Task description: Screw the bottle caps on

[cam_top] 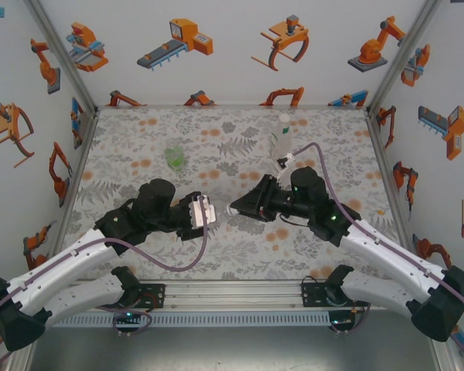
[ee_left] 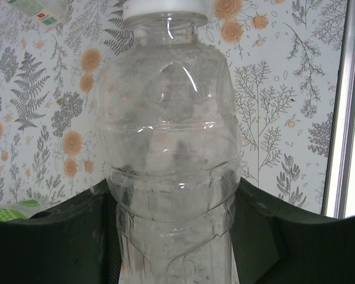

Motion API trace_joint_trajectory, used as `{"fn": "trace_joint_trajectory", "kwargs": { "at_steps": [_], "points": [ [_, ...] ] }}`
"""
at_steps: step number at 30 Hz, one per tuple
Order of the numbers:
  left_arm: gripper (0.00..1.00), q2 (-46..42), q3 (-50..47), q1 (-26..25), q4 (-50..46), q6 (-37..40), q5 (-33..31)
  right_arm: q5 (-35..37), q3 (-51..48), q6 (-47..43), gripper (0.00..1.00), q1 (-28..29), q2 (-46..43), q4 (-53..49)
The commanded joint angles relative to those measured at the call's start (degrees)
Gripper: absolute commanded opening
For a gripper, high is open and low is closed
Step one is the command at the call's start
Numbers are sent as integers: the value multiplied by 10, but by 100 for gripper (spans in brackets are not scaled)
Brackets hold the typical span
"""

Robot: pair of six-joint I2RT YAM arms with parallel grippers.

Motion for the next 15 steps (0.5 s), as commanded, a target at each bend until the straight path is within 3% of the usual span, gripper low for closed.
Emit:
{"fn": "trace_joint_trajectory", "kwargs": {
  "at_steps": [1, 6, 8, 12, 15],
  "points": [
    [0, -2, 6, -4, 38, -6, 33, 1, 23, 2, 20, 1, 7, -25],
    [0, -1, 5, -4, 37, -4, 34, 14, 51, -71, 52, 0, -3, -56],
    [0, 0, 5, -4, 37, -3, 36, 31, 63, -98, 59, -1, -14, -75],
    [0, 3, 6, -4, 34, -1, 38, 66, 90, -169, 68, -4, -37, -111],
    [0, 4, 7, -4, 32, 0, 42, 86, 112, -257, 64, -4, -51, -128]
  ]
}}
